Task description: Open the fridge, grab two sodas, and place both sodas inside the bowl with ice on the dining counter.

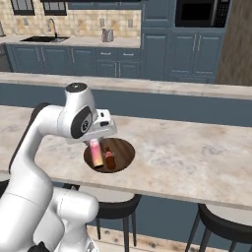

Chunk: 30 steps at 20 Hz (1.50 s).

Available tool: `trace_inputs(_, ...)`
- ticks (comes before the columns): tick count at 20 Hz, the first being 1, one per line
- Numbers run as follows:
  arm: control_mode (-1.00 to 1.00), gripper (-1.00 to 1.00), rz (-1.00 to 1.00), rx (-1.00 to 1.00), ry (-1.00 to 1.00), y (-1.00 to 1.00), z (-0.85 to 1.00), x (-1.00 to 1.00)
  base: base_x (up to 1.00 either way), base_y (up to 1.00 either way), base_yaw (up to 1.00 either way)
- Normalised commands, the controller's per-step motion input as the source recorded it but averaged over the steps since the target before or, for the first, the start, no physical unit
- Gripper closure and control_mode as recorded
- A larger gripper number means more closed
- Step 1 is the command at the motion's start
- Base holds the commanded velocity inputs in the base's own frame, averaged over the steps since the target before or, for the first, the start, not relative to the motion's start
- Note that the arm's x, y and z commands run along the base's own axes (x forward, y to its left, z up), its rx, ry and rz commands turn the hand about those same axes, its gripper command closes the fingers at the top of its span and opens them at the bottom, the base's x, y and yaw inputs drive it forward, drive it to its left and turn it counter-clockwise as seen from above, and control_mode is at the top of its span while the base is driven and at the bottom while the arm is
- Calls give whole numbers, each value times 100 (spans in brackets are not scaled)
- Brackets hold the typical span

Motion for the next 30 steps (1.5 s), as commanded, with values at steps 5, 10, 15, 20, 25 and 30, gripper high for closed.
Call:
trace_inputs(5,-100,100,16,-5,1,6,-12,0,0,0,0)
trace_inputs(10,-100,100,25,-3,3,2,-1,22,0,0,0)
trace_inputs(15,-100,100,24,-9,8,10,-1,34,0,0,0)
trace_inputs(20,-100,100,18,-11,17,15,-13,38,0,0,0)
trace_inputs(25,-100,100,5,-13,19,4,-31,35,0,0,0)
trace_inputs(30,-100,100,8,-4,15,0,-46,22,0,0,0)
